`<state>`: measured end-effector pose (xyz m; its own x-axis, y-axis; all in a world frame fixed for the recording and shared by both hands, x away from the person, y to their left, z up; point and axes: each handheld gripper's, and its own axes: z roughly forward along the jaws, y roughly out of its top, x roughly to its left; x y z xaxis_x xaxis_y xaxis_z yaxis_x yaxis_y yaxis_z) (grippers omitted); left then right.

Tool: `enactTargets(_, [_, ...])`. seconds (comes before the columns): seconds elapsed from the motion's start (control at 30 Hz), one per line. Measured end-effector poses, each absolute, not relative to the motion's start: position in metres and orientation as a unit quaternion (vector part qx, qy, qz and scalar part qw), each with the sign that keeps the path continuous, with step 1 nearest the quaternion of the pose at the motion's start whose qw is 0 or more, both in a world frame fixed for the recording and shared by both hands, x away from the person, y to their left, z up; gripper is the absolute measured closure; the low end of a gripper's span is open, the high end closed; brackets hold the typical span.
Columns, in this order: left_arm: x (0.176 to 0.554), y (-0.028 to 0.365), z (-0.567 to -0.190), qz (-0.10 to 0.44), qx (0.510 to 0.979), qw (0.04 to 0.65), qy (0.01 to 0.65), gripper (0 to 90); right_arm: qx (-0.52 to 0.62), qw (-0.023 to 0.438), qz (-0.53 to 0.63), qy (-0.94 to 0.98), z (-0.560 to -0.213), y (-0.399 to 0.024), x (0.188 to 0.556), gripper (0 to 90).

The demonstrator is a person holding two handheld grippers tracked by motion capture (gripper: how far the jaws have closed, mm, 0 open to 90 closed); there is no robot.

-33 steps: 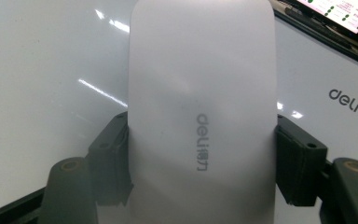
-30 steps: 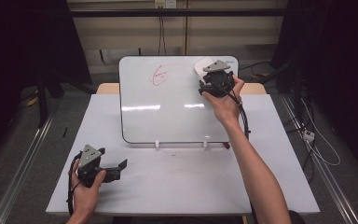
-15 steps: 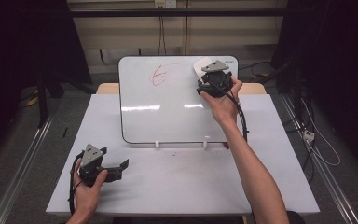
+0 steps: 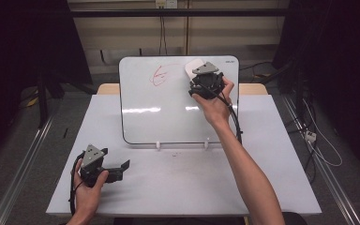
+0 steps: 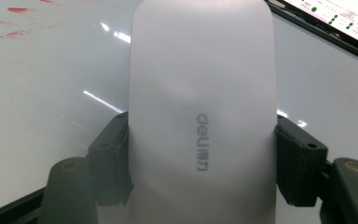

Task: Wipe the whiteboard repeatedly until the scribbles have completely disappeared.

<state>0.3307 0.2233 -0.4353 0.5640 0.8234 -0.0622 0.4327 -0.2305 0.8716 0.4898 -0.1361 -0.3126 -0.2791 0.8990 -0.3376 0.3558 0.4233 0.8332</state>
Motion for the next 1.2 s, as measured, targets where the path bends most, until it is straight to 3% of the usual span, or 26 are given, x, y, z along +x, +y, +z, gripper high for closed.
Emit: enactTargets(1.2, [0.33, 0.225, -0.434, 0.214, 0.755, 0.46, 0.416, 4.3, 0.353, 0.421, 0.312, 0.775, -0.329, -0.063, 0.482, 31.5])
